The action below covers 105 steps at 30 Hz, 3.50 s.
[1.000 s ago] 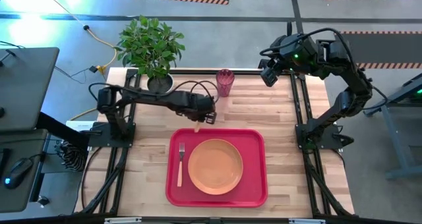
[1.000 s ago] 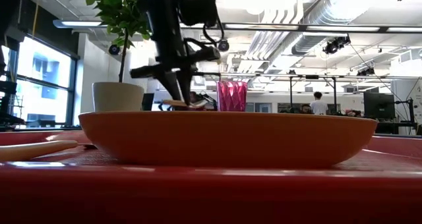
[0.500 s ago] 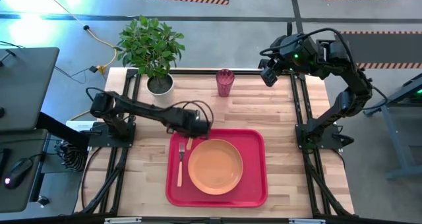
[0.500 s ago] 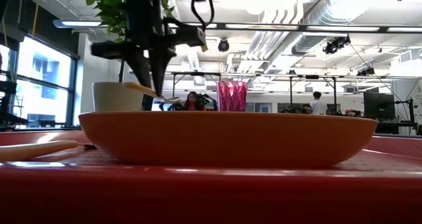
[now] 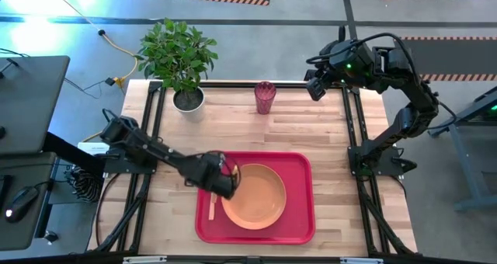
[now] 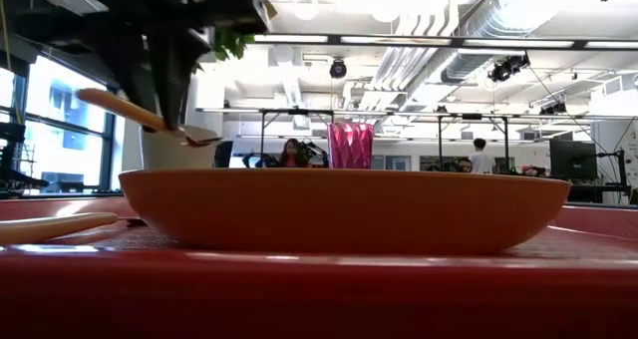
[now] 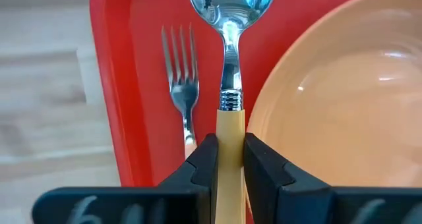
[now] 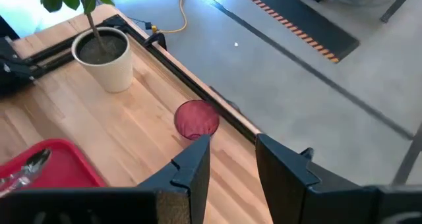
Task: Pick and place plate/cup/fork/spoon on tray
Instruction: Put the yellow spoon on the red serving tray between the orange fork and the orange plate, then put the red cup on the red serving tray to the top right of the orange plate
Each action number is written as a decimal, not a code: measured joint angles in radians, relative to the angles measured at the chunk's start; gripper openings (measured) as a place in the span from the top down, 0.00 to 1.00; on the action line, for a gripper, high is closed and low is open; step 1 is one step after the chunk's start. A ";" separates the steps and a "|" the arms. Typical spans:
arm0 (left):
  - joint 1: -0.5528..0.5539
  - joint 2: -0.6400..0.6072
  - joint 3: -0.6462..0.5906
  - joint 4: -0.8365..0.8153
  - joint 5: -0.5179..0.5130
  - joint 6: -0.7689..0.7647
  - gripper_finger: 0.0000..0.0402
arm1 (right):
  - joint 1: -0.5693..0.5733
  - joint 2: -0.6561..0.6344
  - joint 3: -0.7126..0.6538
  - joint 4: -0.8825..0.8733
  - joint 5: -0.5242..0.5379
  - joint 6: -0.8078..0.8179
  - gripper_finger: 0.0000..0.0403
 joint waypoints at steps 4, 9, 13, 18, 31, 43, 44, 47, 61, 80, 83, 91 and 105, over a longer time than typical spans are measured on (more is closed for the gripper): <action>-0.061 0.007 0.001 0.000 -0.021 -0.091 0.90 | 0.000 0.000 0.000 0.000 -0.034 0.039 0.72; -0.119 0.024 0.002 -0.014 -0.042 -0.189 0.90 | 0.000 0.000 0.000 0.000 -0.080 0.063 0.72; -0.140 0.061 0.001 0.018 -0.041 -0.192 0.90 | 0.000 0.000 0.000 -0.002 -0.102 0.069 0.72; -0.144 0.109 0.000 0.071 -0.035 -0.200 0.90 | 0.000 0.000 0.000 -0.020 -0.126 0.089 0.72; -0.148 0.141 0.000 0.113 -0.005 -0.262 0.90 | 0.000 0.000 0.000 -0.042 -0.132 0.089 0.72; -0.157 0.183 0.001 0.166 0.021 -0.269 0.90 | 0.000 0.000 0.000 -0.041 -0.133 0.089 0.72; -0.157 0.188 0.001 0.170 0.022 -0.266 0.90 | 0.000 0.000 0.000 -0.041 -0.133 0.089 0.72; -0.157 0.198 0.001 0.185 0.022 -0.247 0.90 | 0.000 0.000 0.000 -0.041 -0.133 0.099 0.72; -0.153 0.224 0.000 0.200 0.021 -0.233 0.87 | 0.000 0.000 0.000 -0.040 -0.133 0.106 0.72; -0.153 0.224 0.000 0.192 0.036 -0.208 0.69 | 0.000 0.000 0.000 -0.040 -0.133 0.107 0.72; -0.153 0.214 0.000 0.187 0.045 -0.208 0.68 | 0.000 0.000 0.000 -0.040 -0.132 0.108 0.72; -0.150 0.195 0.000 0.178 0.038 -0.169 0.68 | 0.000 0.000 0.000 -0.040 -0.132 0.126 0.72; -0.150 0.122 0.000 0.086 0.036 -0.144 0.68 | 0.000 0.000 0.000 -0.041 -0.119 0.130 0.72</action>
